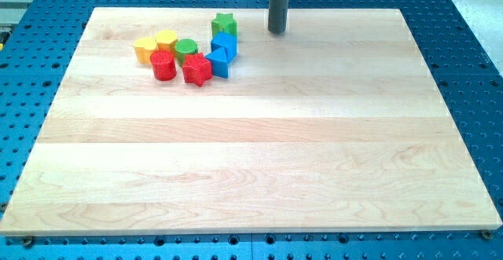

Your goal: Make a group of all blocks

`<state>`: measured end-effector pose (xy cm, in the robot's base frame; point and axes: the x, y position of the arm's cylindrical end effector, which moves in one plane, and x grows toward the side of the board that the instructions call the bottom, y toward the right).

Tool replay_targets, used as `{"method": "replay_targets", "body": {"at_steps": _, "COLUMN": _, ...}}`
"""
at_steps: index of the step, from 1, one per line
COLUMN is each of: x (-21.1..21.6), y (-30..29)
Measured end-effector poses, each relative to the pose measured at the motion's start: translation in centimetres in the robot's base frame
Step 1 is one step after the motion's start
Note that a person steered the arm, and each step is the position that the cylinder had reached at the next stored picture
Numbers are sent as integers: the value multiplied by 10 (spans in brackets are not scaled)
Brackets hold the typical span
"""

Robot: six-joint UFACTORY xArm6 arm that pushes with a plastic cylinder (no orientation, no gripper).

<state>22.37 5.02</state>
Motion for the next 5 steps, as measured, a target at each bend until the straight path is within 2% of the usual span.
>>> {"method": "replay_targets", "body": {"at_steps": 1, "x": -24, "y": -47}}
{"method": "replay_targets", "body": {"at_steps": 2, "x": -12, "y": -87}}
{"method": "replay_targets", "body": {"at_steps": 4, "x": -1, "y": -48}}
{"method": "replay_targets", "body": {"at_steps": 5, "x": 18, "y": -99}}
